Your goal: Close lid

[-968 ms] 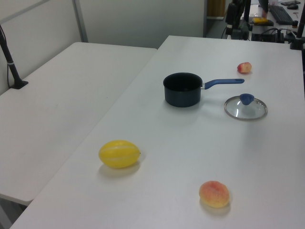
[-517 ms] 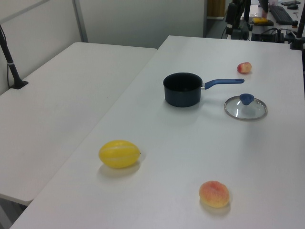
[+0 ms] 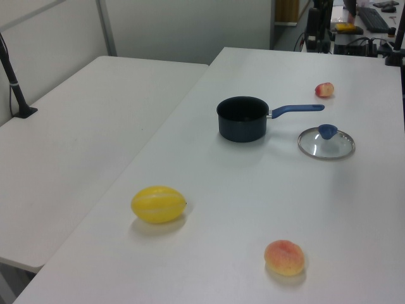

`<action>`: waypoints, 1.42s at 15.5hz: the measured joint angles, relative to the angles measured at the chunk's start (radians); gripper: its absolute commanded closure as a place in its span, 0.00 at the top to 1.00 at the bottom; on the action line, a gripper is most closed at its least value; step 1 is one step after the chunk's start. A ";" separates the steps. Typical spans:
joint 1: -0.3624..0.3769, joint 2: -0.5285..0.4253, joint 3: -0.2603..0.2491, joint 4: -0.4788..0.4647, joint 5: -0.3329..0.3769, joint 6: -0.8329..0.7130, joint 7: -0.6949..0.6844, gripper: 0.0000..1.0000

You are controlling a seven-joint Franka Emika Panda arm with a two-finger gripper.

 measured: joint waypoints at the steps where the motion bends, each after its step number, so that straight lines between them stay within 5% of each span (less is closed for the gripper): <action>1: 0.000 0.000 0.000 0.000 0.000 -0.027 0.000 1.00; 7: 0.000 0.002 0.001 -0.008 0.000 -0.197 -0.095 1.00; 22: 0.011 0.016 0.022 -0.234 -0.040 -0.116 -0.173 1.00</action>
